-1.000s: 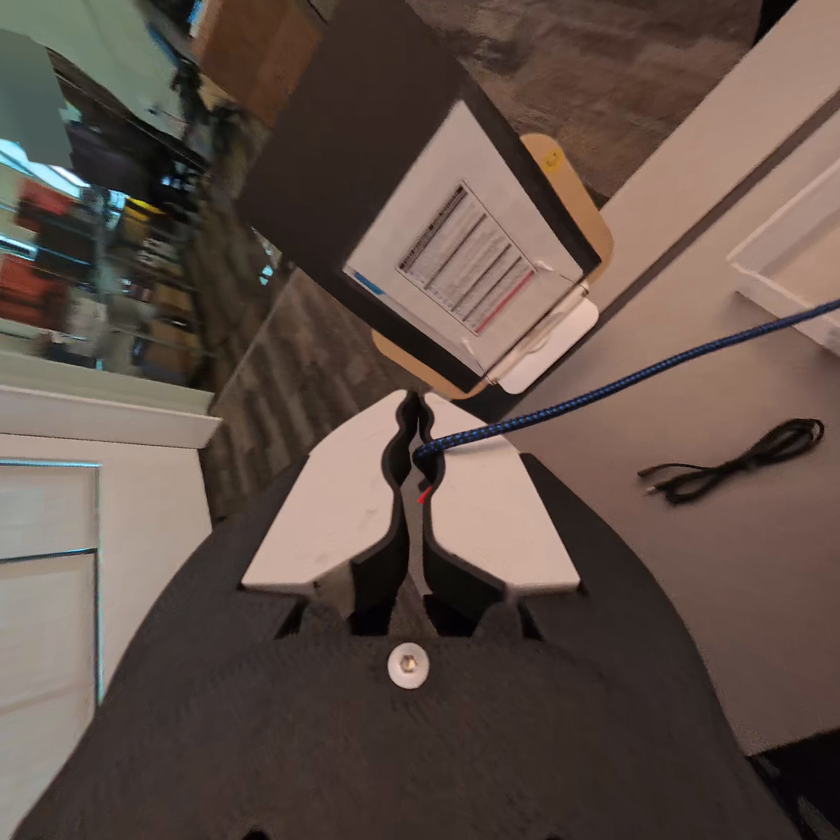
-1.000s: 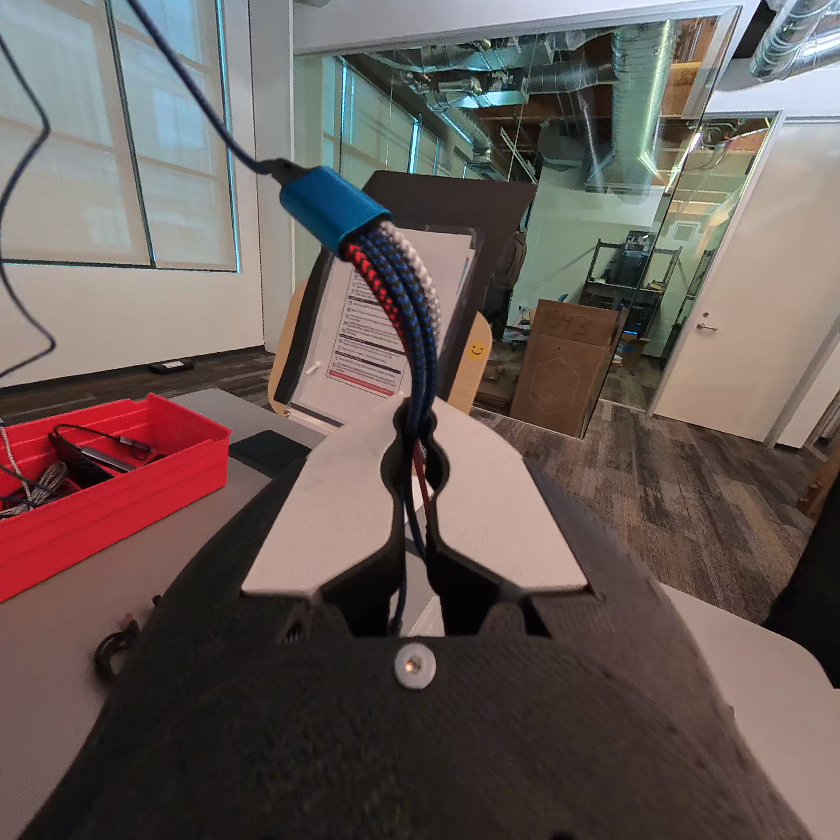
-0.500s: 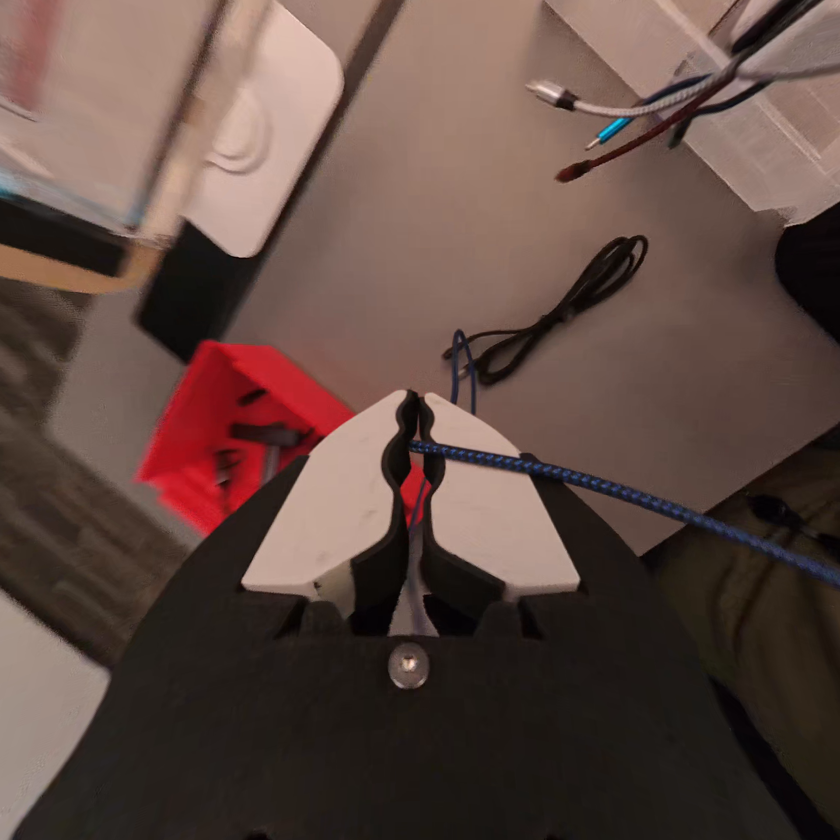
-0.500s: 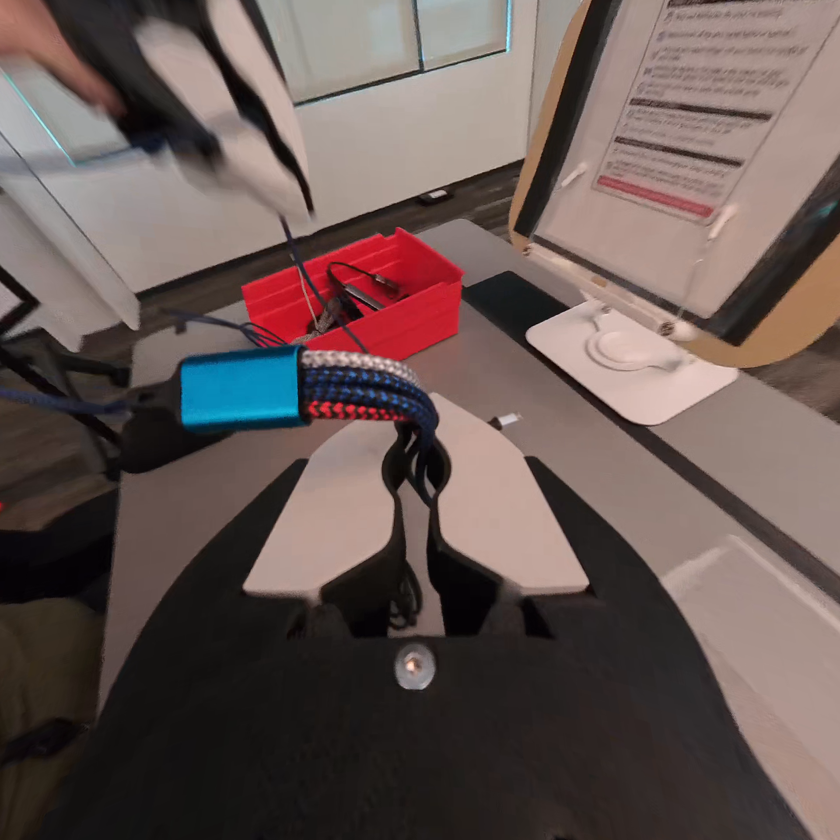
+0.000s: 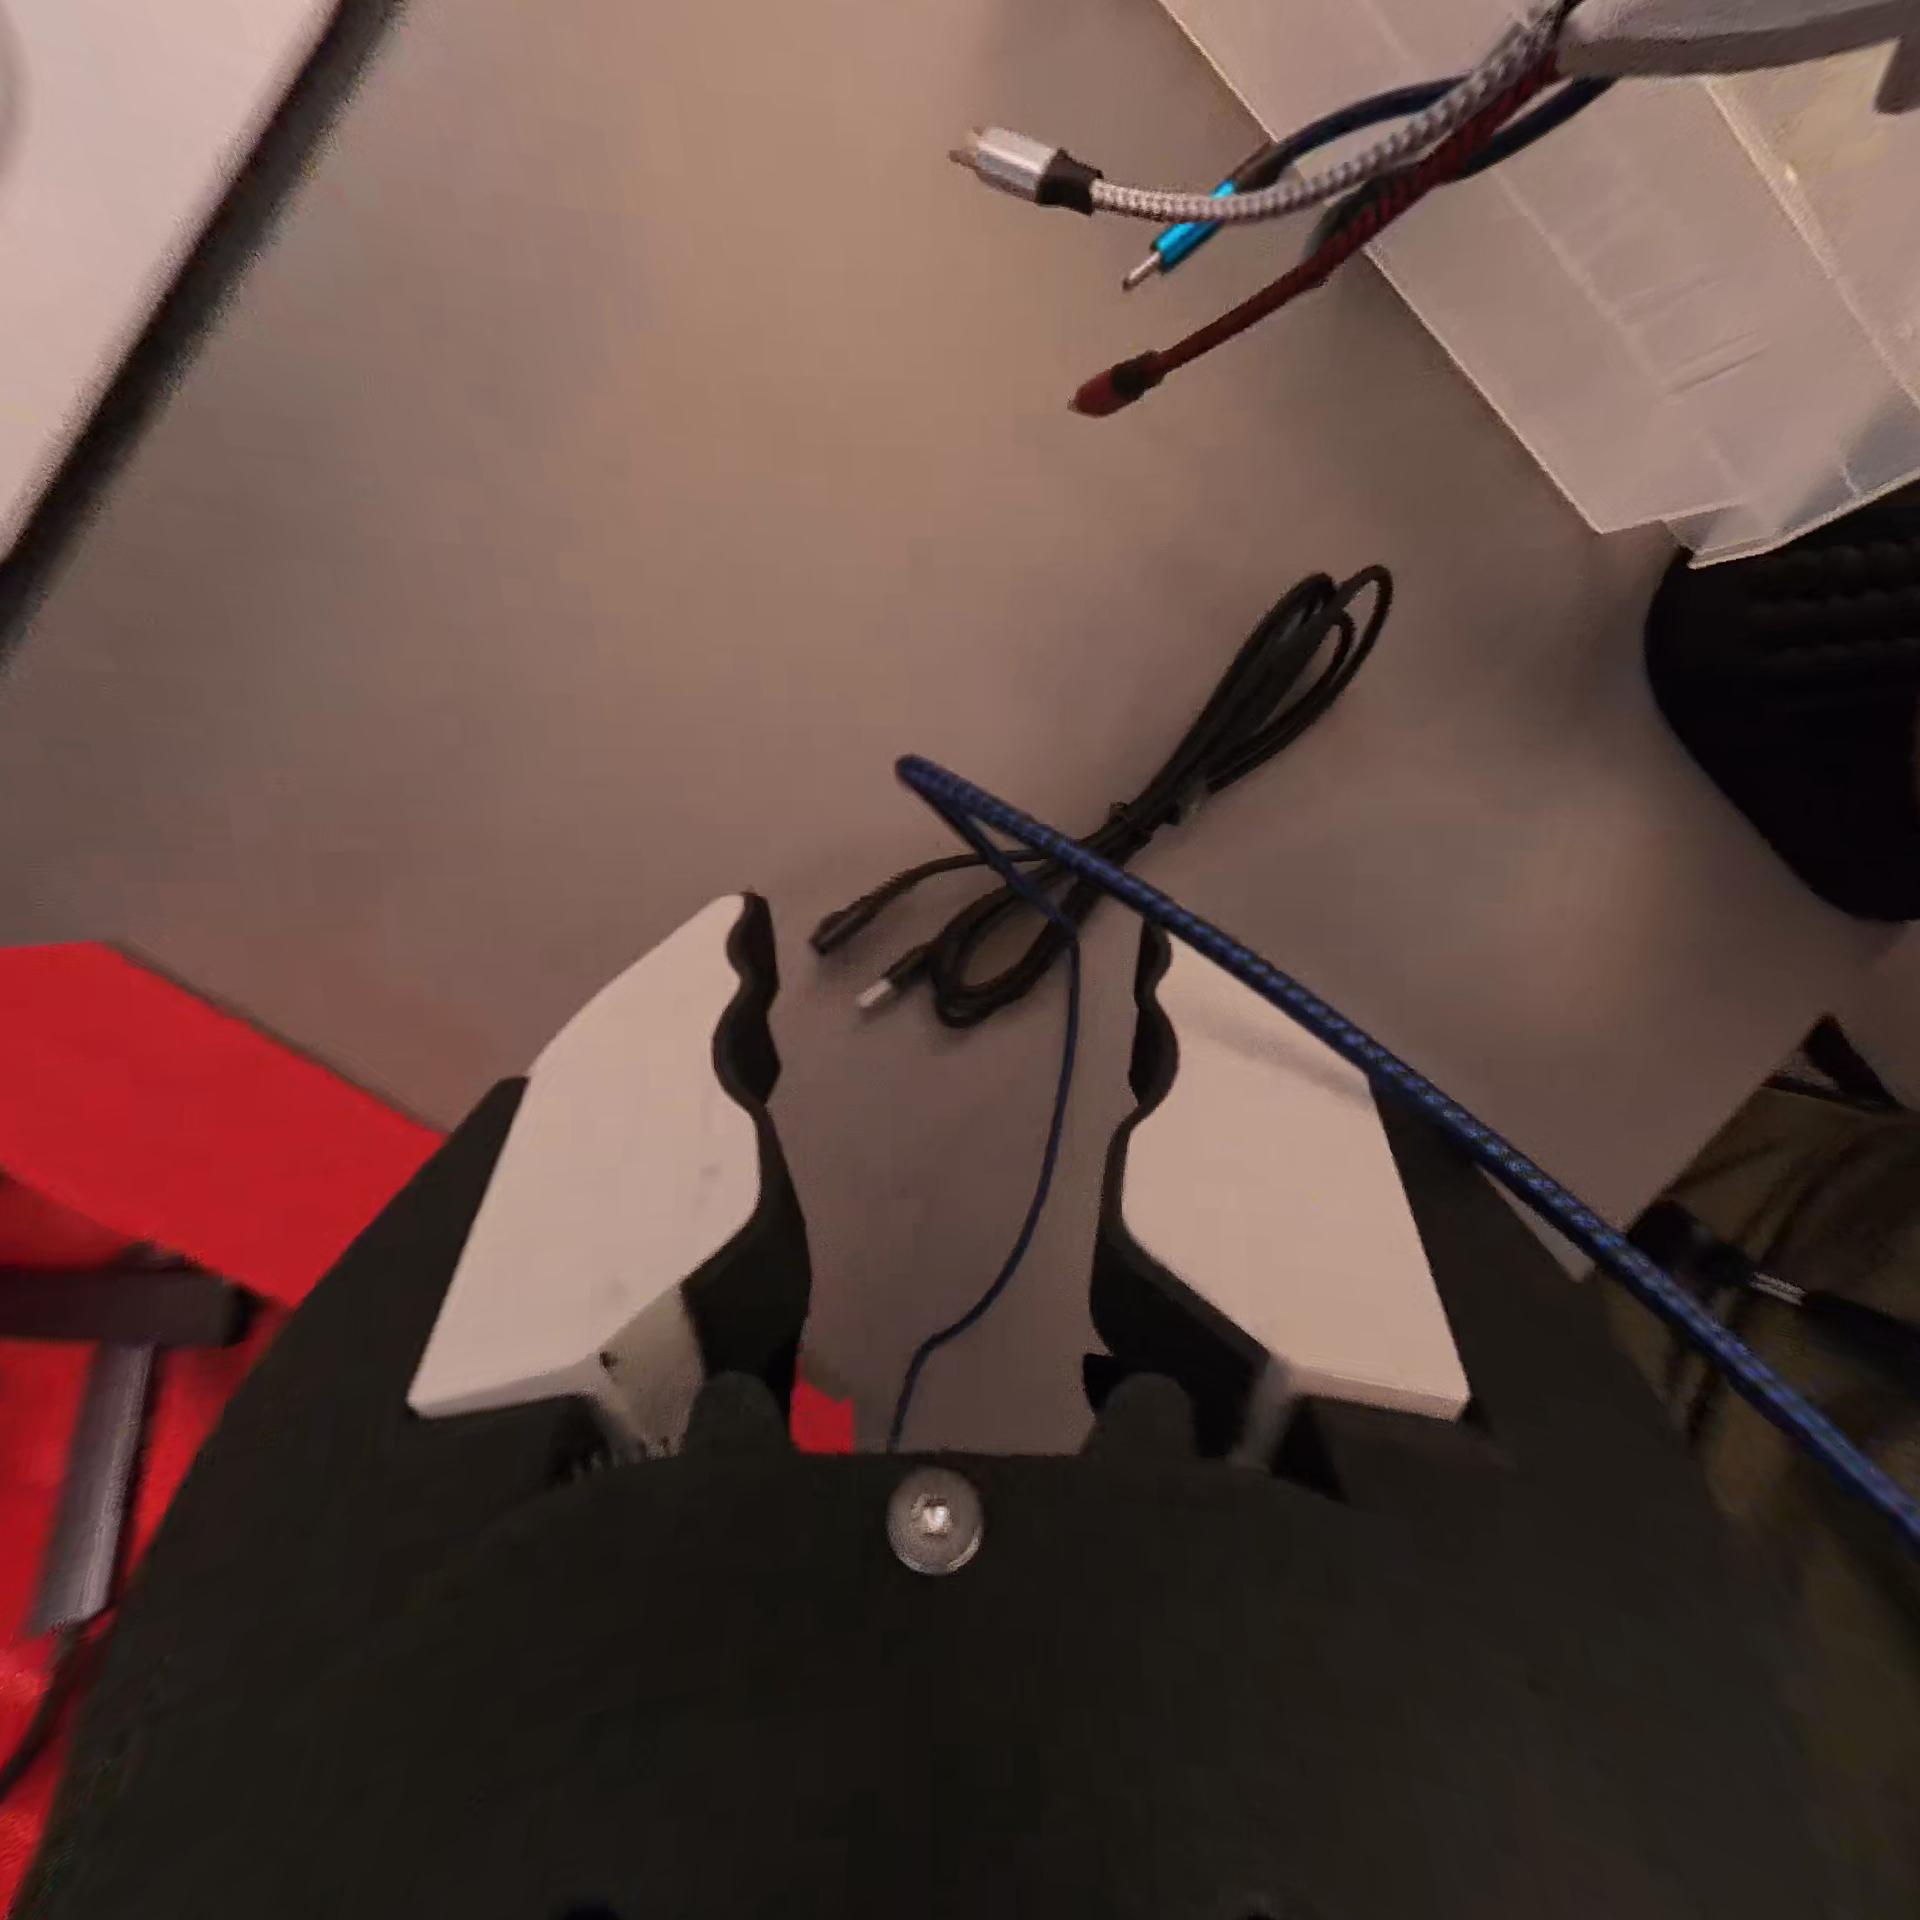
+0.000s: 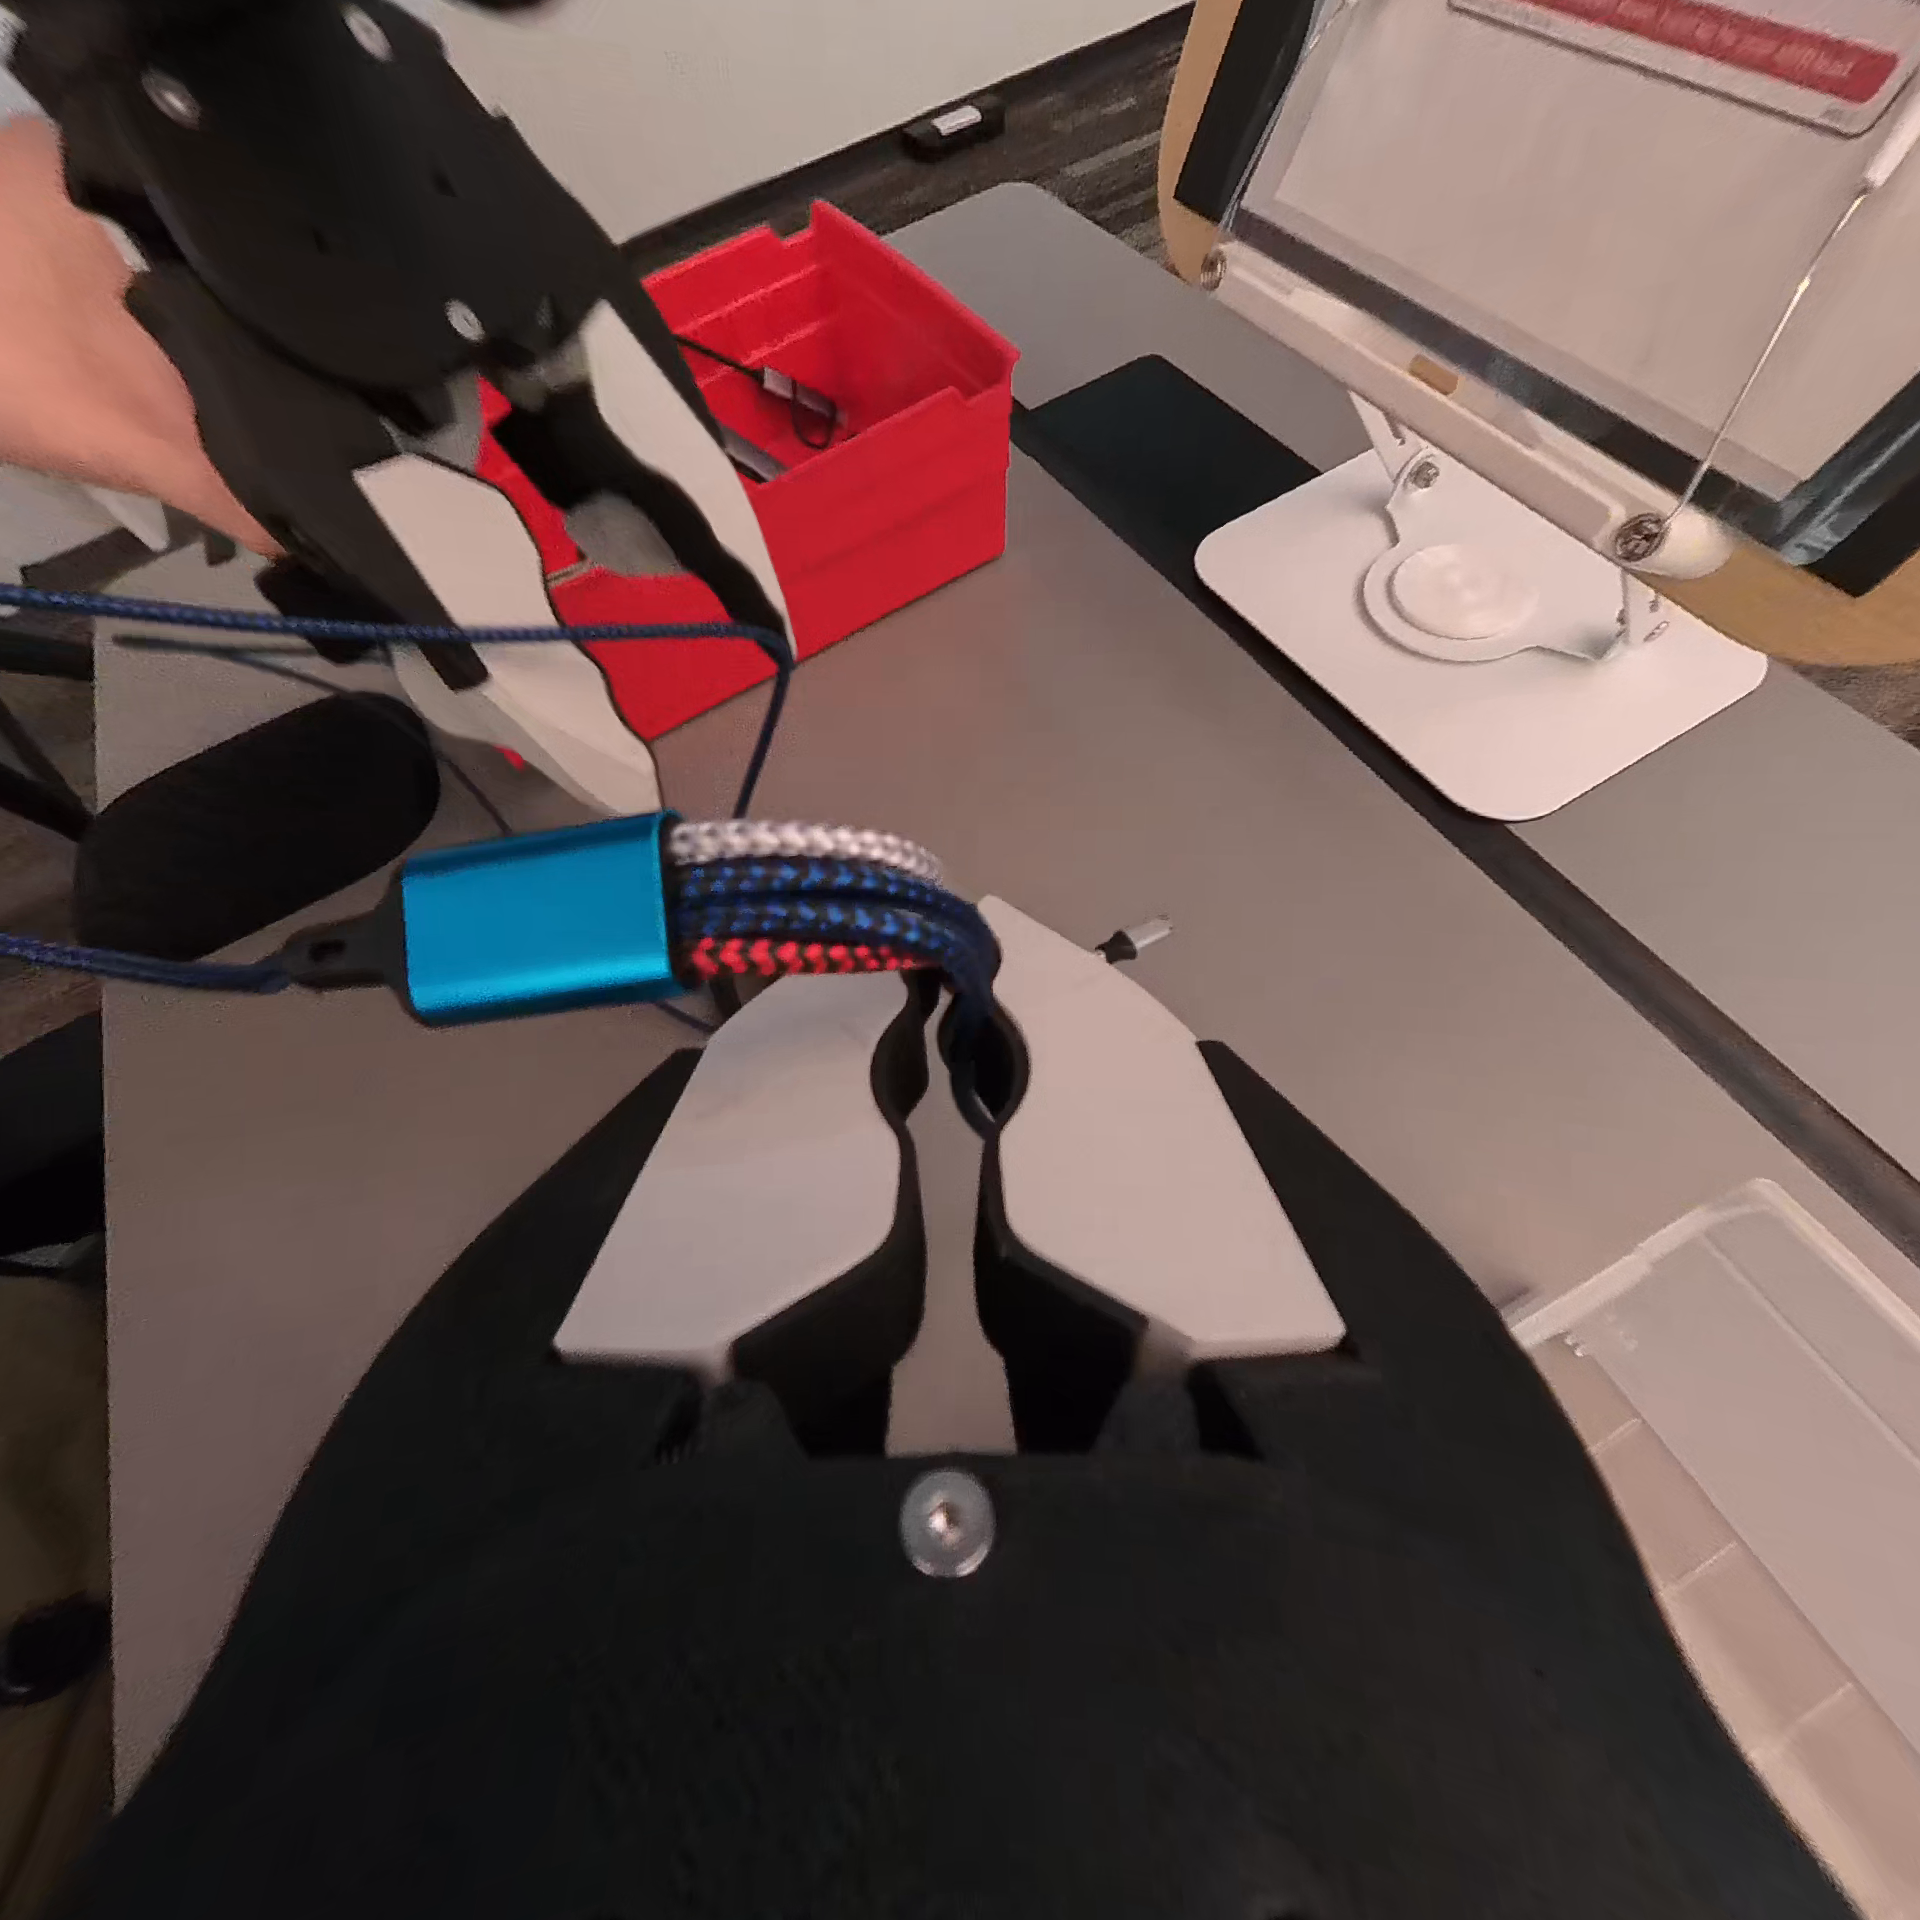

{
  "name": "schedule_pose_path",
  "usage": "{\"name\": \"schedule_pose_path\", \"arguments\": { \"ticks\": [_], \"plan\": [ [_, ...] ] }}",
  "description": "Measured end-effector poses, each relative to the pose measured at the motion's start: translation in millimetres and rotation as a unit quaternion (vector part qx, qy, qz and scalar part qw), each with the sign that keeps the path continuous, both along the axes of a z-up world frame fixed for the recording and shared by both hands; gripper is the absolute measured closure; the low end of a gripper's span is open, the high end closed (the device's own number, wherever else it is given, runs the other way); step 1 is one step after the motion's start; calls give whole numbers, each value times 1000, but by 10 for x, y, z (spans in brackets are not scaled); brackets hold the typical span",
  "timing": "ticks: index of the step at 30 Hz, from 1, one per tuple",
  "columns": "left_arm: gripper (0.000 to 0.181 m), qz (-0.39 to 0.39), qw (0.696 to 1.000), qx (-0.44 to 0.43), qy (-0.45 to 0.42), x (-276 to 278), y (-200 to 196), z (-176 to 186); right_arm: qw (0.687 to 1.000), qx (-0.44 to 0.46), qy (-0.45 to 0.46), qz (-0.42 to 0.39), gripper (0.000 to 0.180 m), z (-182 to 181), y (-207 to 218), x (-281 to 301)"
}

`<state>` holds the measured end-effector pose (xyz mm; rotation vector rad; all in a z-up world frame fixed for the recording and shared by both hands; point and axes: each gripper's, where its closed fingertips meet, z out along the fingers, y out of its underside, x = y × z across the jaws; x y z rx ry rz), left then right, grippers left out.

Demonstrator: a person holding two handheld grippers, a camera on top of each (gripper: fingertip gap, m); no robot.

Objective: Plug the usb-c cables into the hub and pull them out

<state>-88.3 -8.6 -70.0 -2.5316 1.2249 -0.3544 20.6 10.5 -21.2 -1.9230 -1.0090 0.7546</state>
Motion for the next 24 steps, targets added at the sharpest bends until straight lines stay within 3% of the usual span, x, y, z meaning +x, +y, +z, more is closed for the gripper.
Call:
{"name": "schedule_pose_path", "arguments": {
  "ticks": [6, 9, 11, 18, 21, 24],
  "plan": [
    [107, 49, 993, 103, -4, -423, 70, 641, 1000, 13, 10, -8, 176, 67, 13, 81],
    [109, 91, 988, 121, -6, -846, -60, 798, 1000, 19, 9, -19, 176, 80, 42, 132],
    [101, 118, 986, 119, -3, -1163, -227, 800, 999, 23, 5, -26, 176, 78, 61, 175],
    [98, 144, 989, 43, -8, -1745, -1118, 398, 999, 22, 1, -32, 176, 56, 88, 215],
    [94, 109, 990, 24, 80, -1849, -1364, -21, 999, 24, -9, -30, 176, 22, 93, 185],
    [96, 89, 980, 43, 172, -1998, -1326, -372, 999, 24, -17, -26, 176, -7, 78, 143]
  ]
}}
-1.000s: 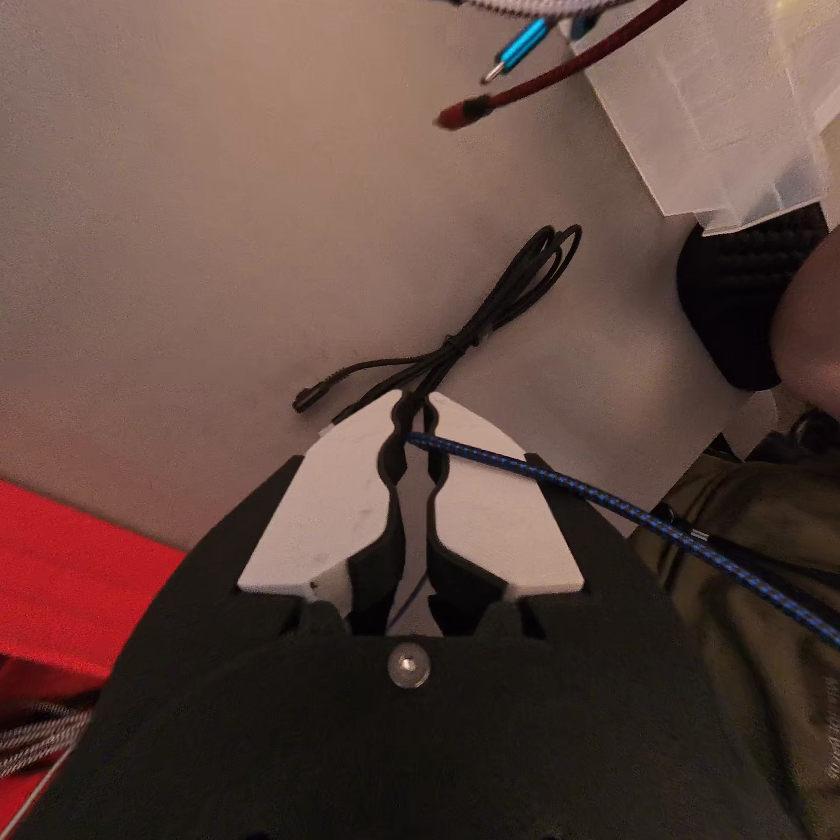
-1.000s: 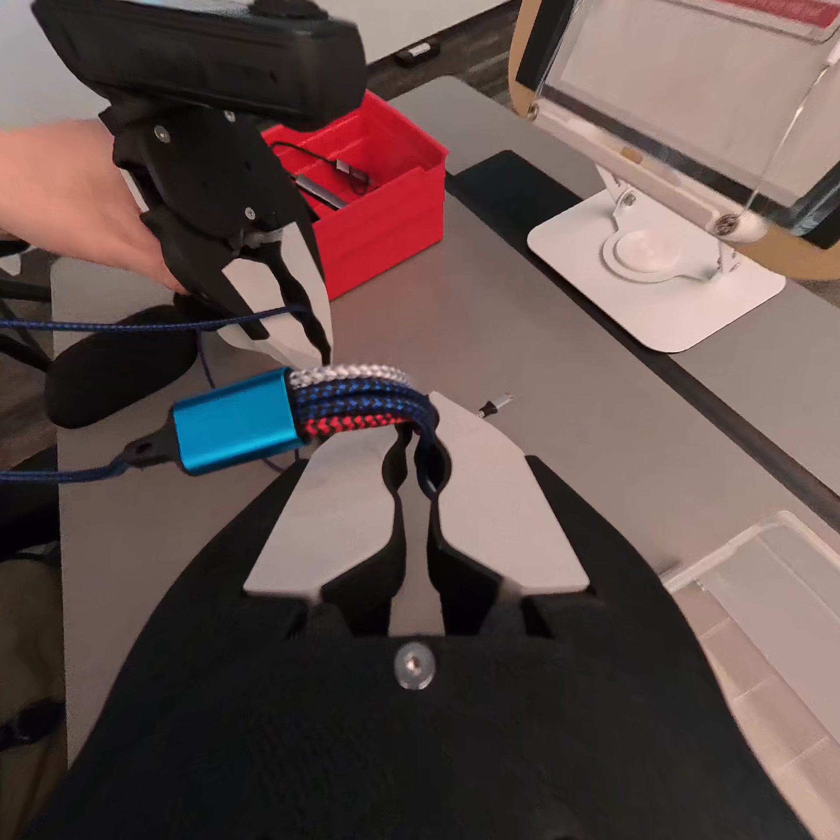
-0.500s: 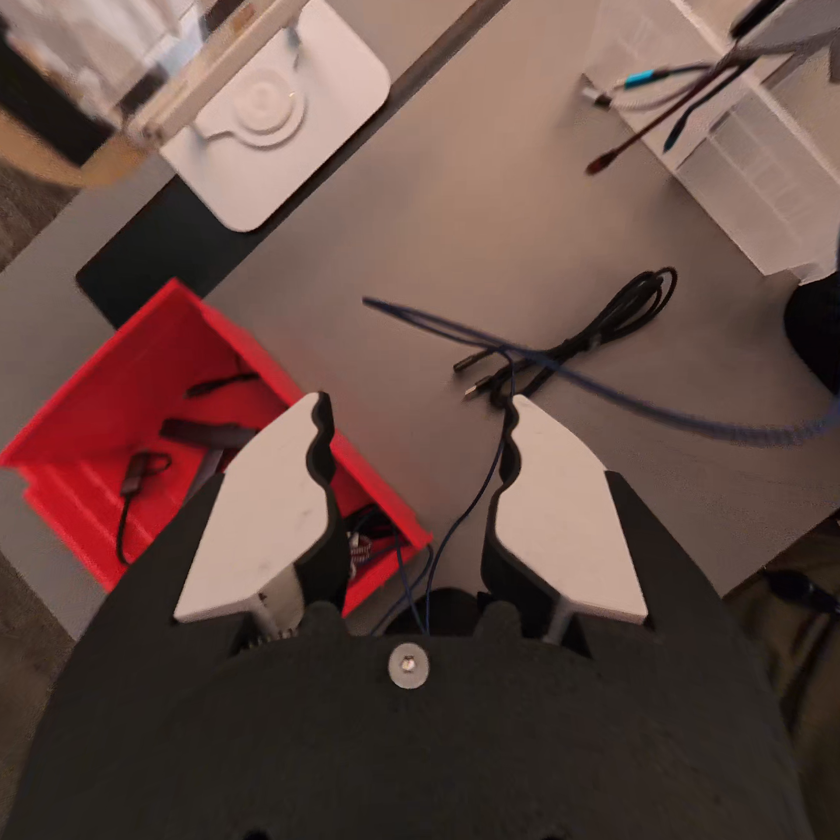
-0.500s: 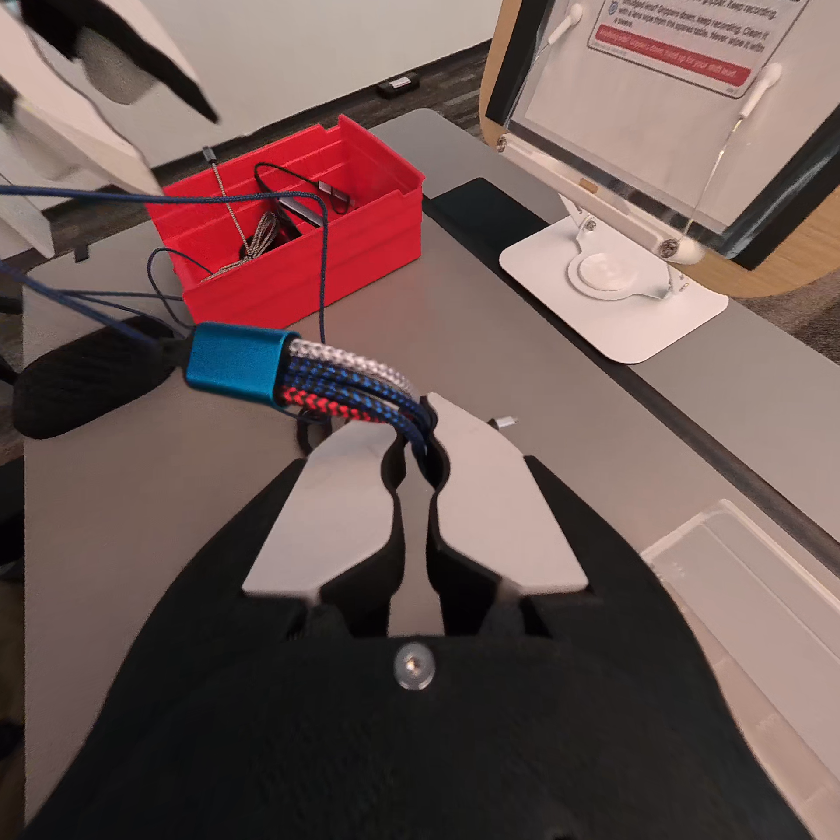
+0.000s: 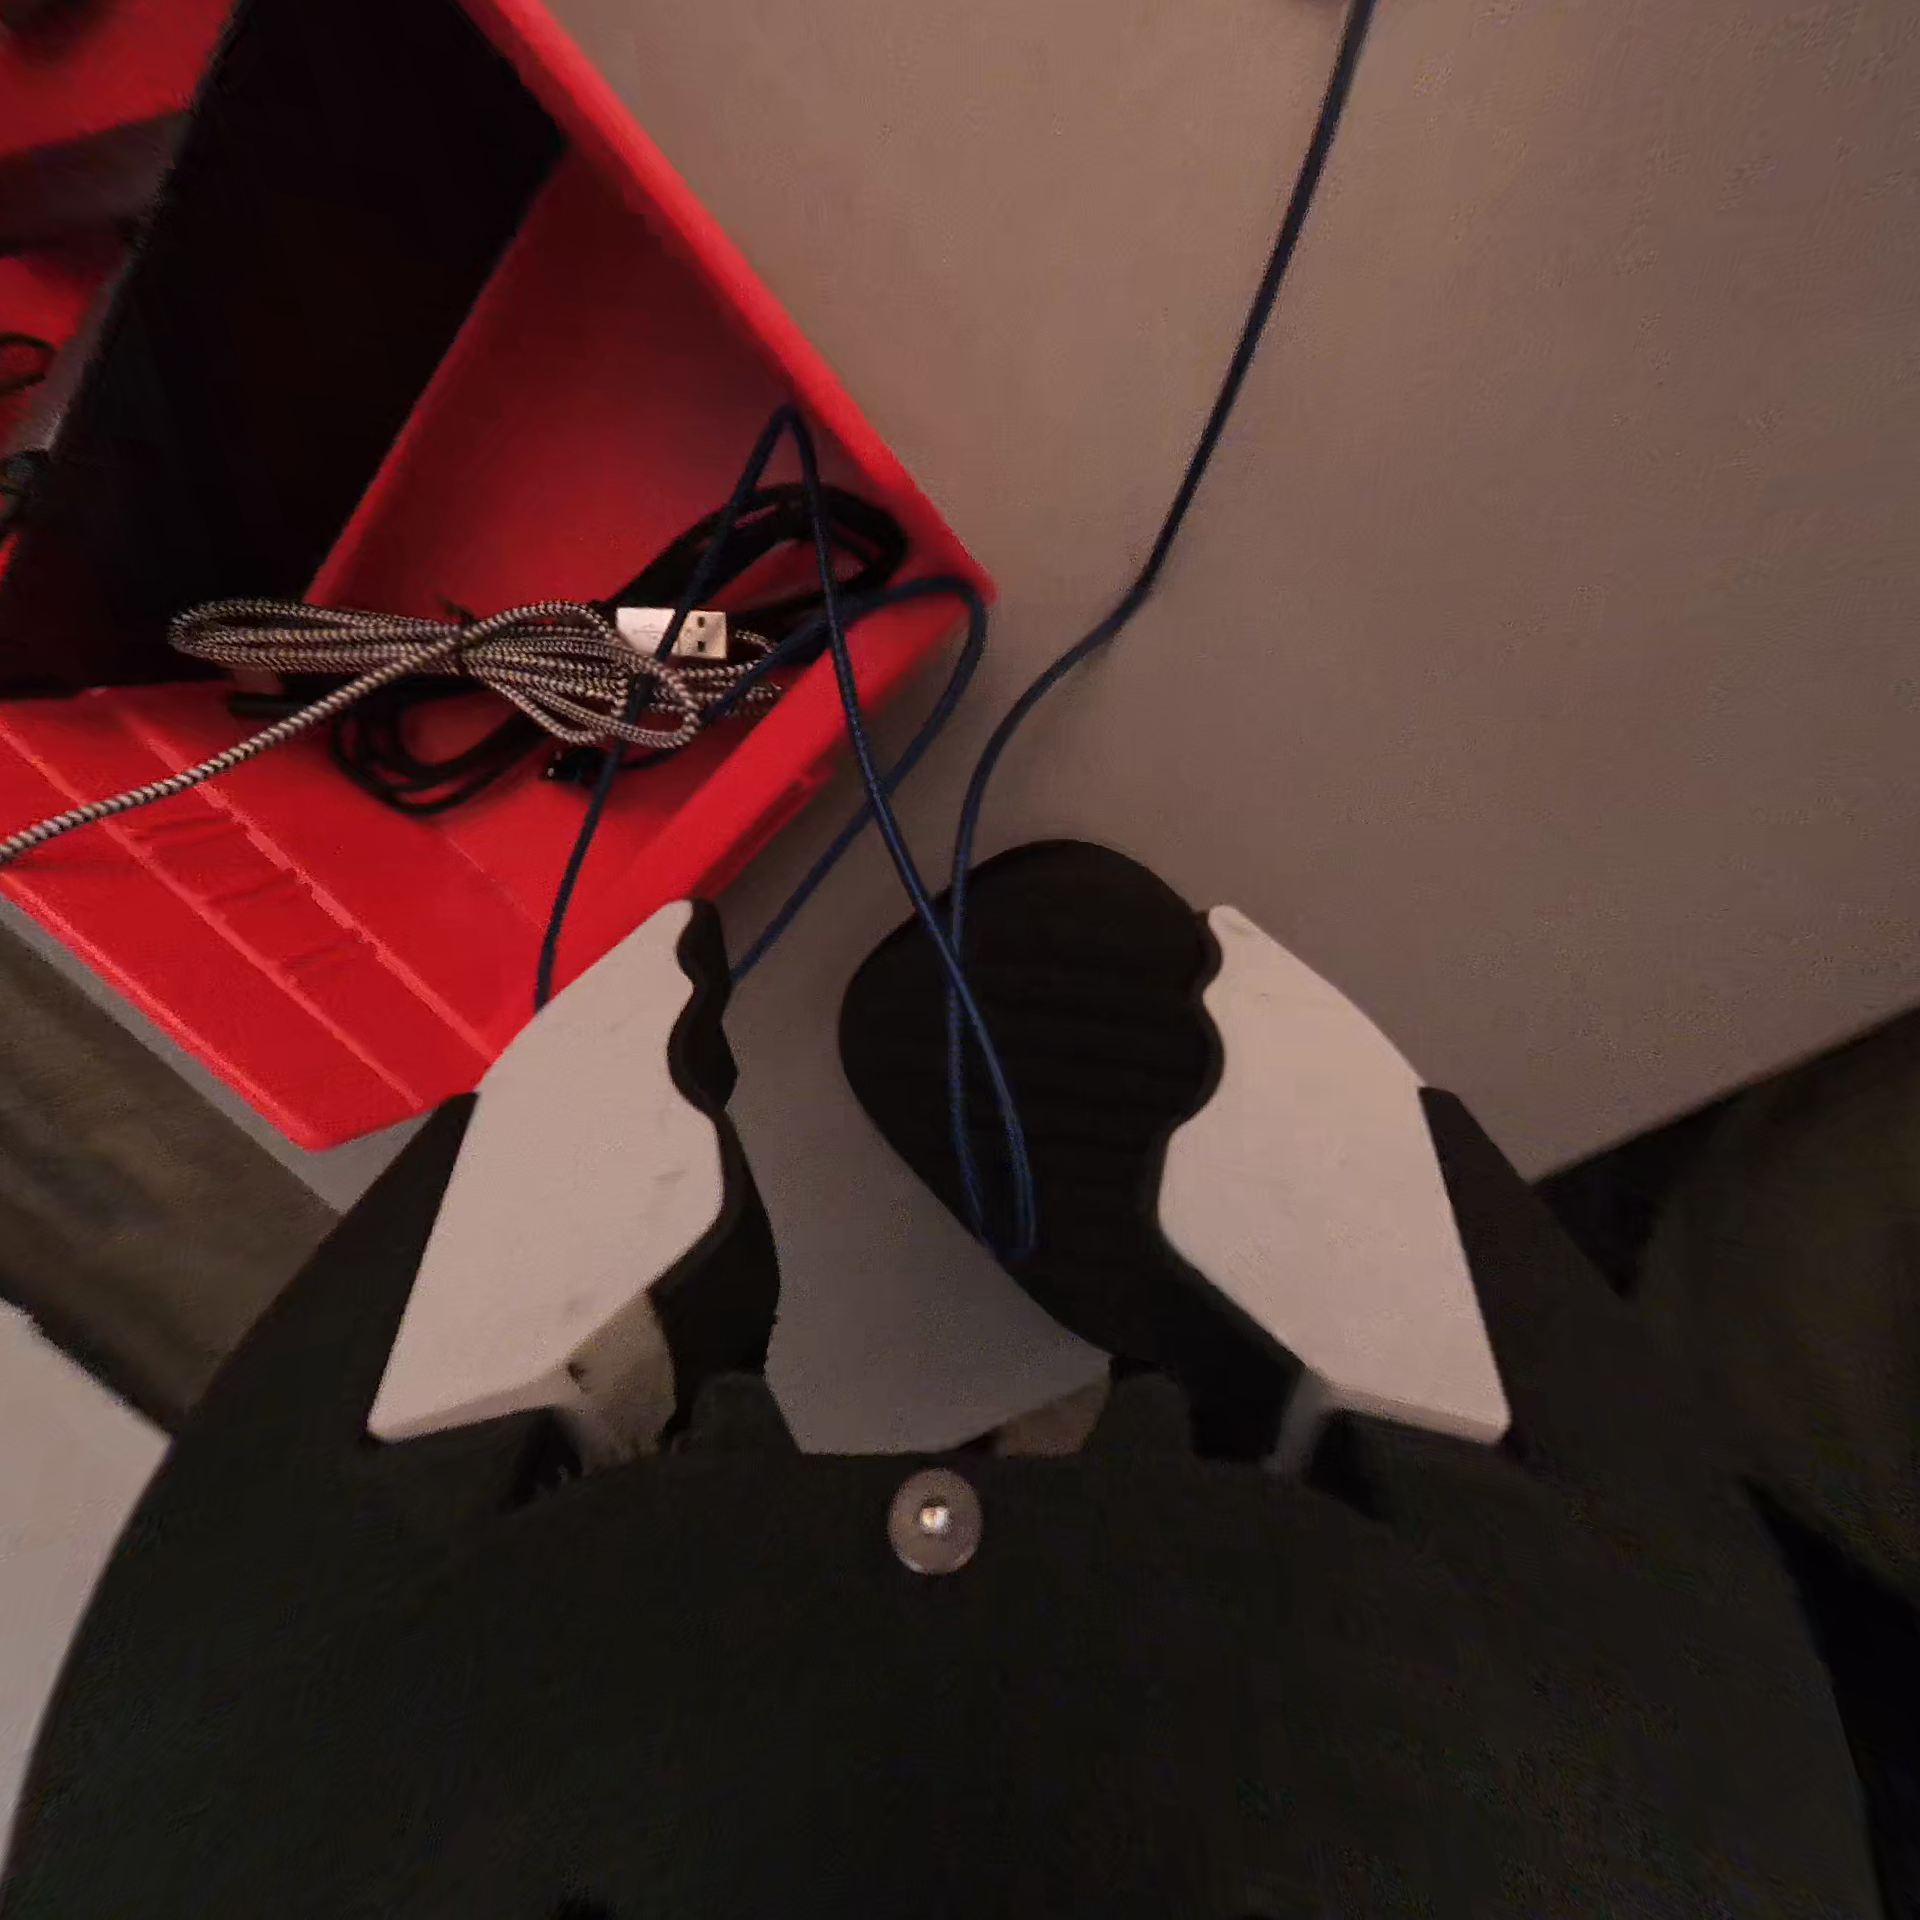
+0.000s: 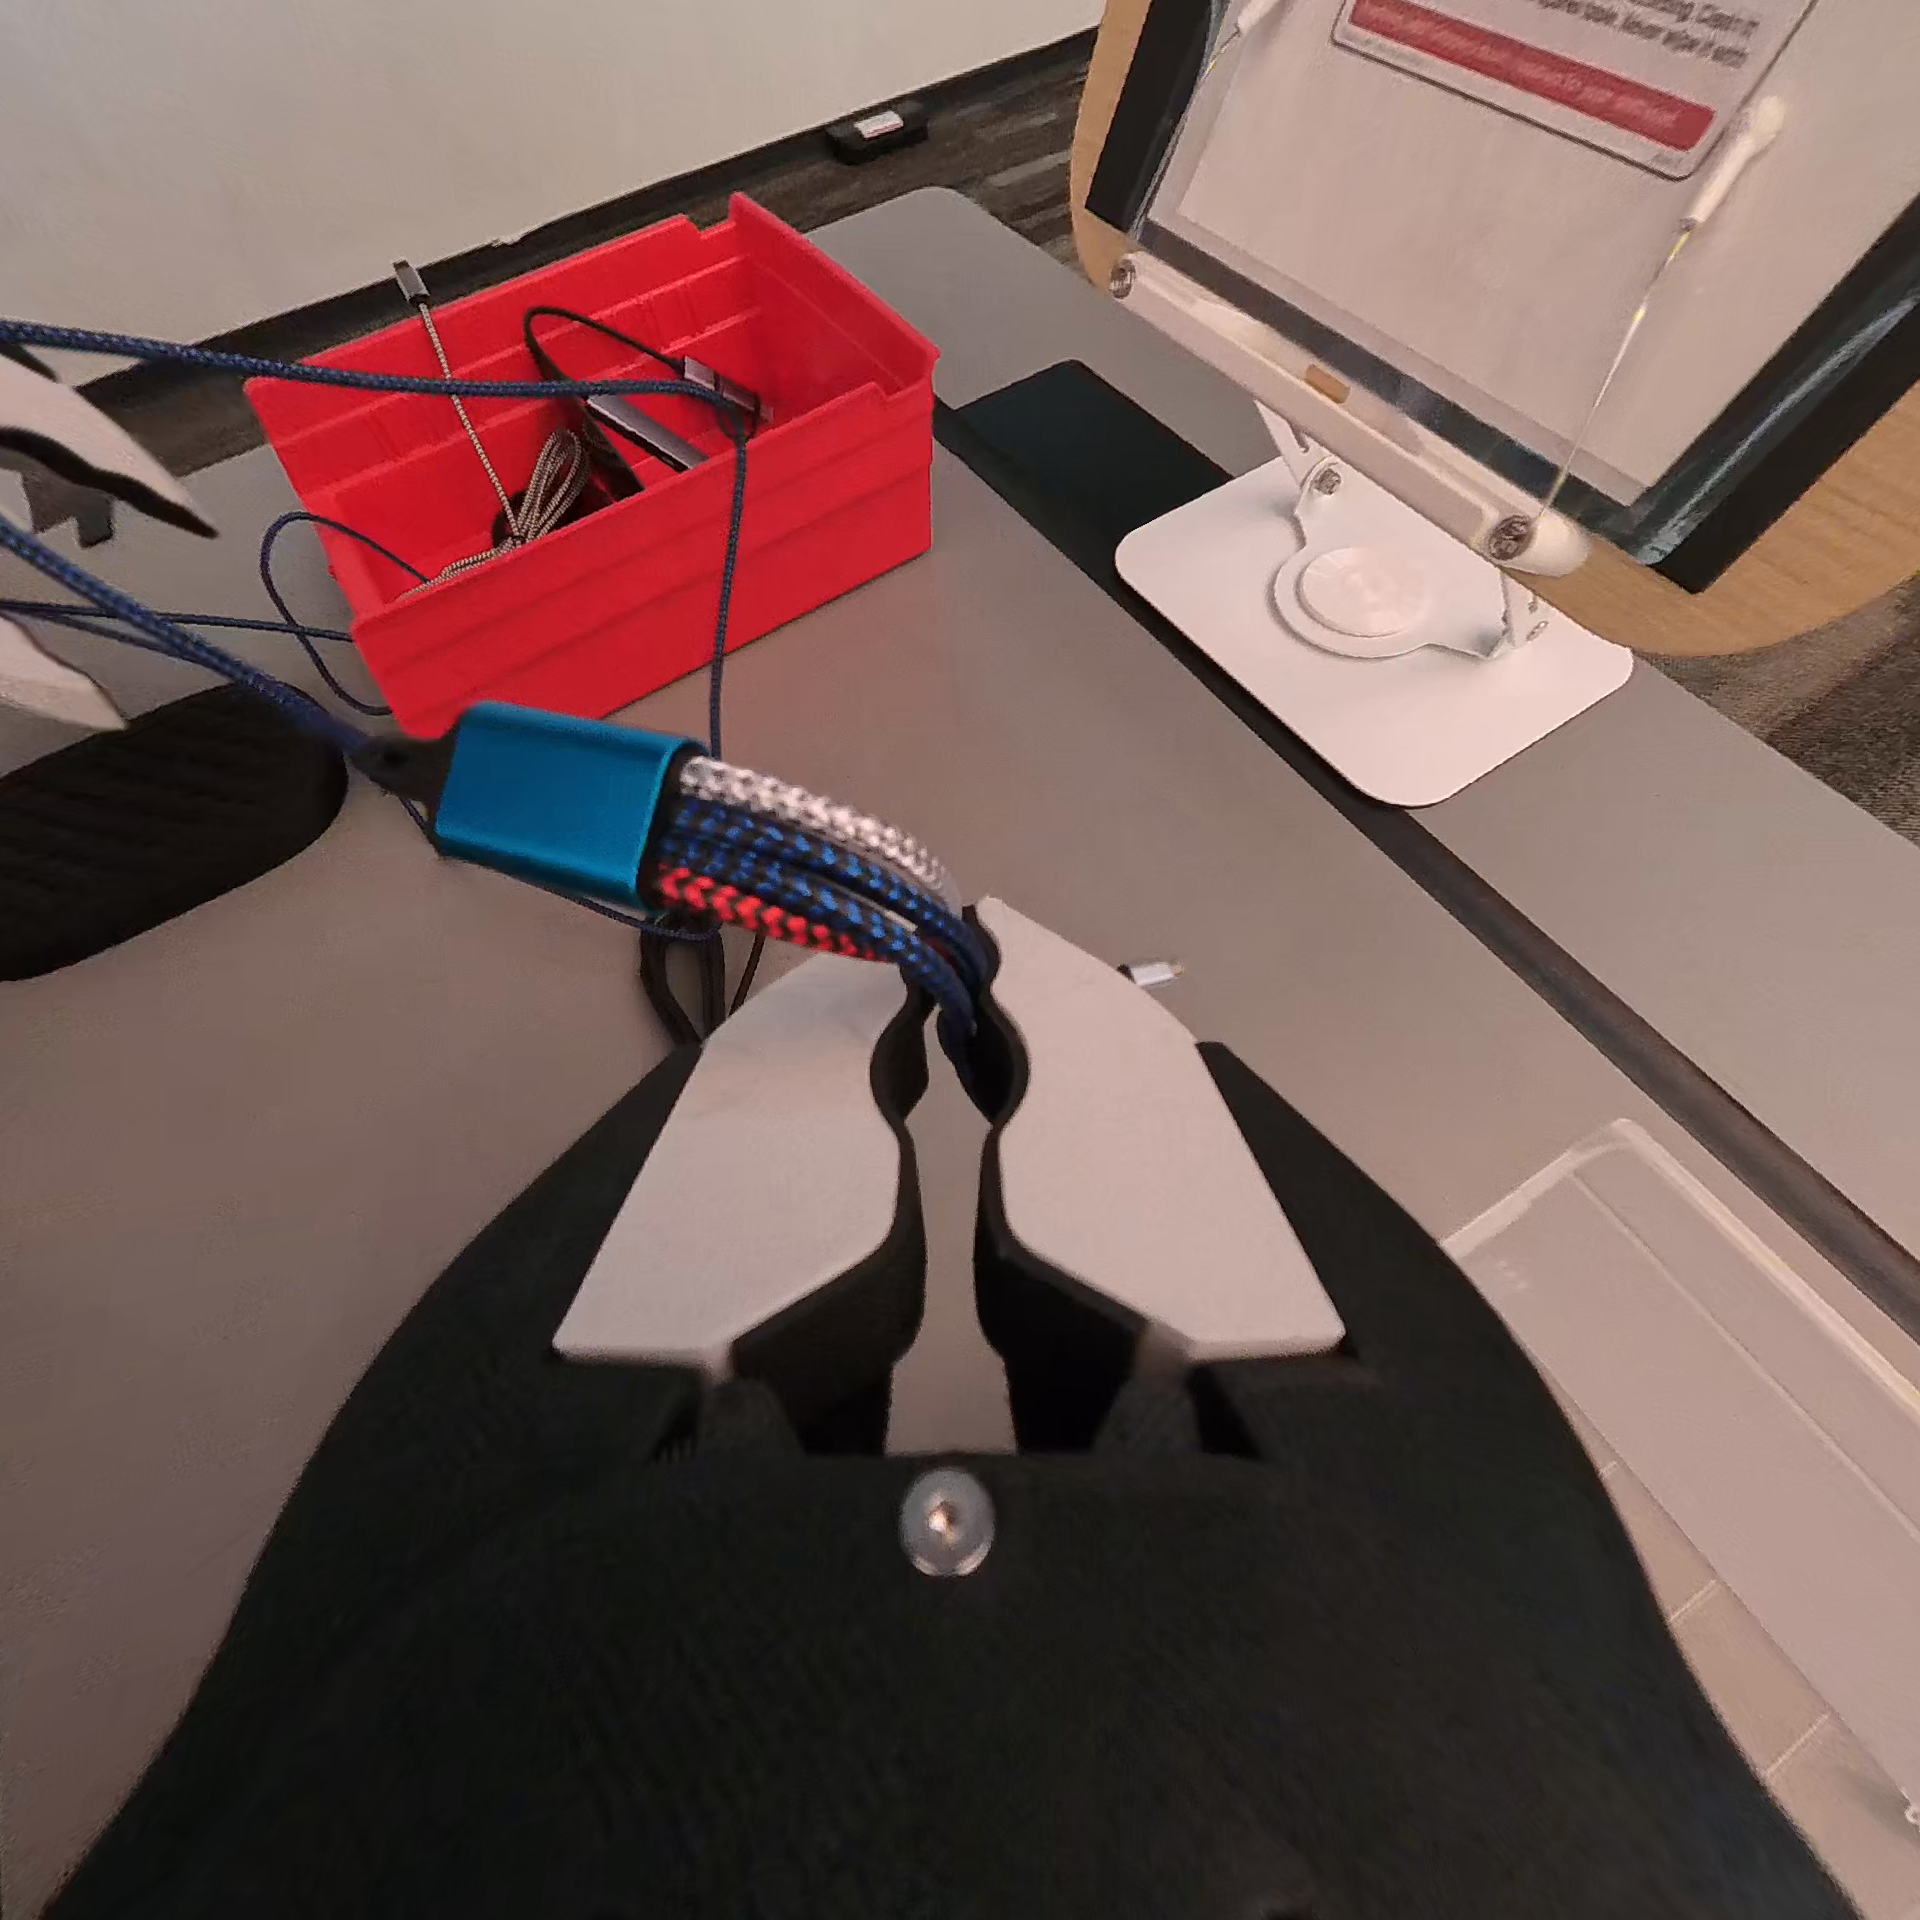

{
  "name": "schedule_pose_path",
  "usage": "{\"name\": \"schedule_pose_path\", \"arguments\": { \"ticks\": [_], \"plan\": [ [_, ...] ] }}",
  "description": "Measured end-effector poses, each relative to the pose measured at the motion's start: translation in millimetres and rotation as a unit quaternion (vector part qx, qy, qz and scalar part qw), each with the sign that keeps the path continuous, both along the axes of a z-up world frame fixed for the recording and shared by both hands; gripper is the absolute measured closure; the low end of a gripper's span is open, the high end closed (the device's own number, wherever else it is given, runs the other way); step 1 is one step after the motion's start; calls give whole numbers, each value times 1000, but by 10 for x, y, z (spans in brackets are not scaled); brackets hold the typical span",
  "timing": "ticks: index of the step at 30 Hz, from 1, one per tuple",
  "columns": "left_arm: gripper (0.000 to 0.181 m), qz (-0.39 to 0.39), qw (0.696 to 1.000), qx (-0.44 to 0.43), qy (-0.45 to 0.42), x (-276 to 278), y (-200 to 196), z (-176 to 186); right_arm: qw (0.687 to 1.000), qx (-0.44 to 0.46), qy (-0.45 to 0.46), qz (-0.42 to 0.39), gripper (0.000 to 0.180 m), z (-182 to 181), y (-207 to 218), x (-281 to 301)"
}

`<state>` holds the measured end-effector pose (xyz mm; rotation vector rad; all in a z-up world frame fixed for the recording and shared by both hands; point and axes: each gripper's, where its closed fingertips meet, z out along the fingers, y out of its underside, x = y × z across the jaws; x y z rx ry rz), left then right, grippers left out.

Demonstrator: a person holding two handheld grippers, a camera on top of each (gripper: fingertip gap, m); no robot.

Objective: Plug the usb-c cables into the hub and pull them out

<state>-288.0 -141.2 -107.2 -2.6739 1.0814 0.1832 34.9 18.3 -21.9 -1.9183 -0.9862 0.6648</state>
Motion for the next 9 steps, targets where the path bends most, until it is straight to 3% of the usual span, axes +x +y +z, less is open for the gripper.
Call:
{"name": "schedule_pose_path", "arguments": {
  "ticks": [5, 9],
  "plan": [
    [108, -23, 998, 8, 59, -139, 204, -342, 1000, 7, -14, 9, 176, -18, -47, -38],
    [137, -63, 991, 24, 116, -242, 275, -459, 1000, 11, -15, 13, 176, 1, -64, -22]
  ]
}}
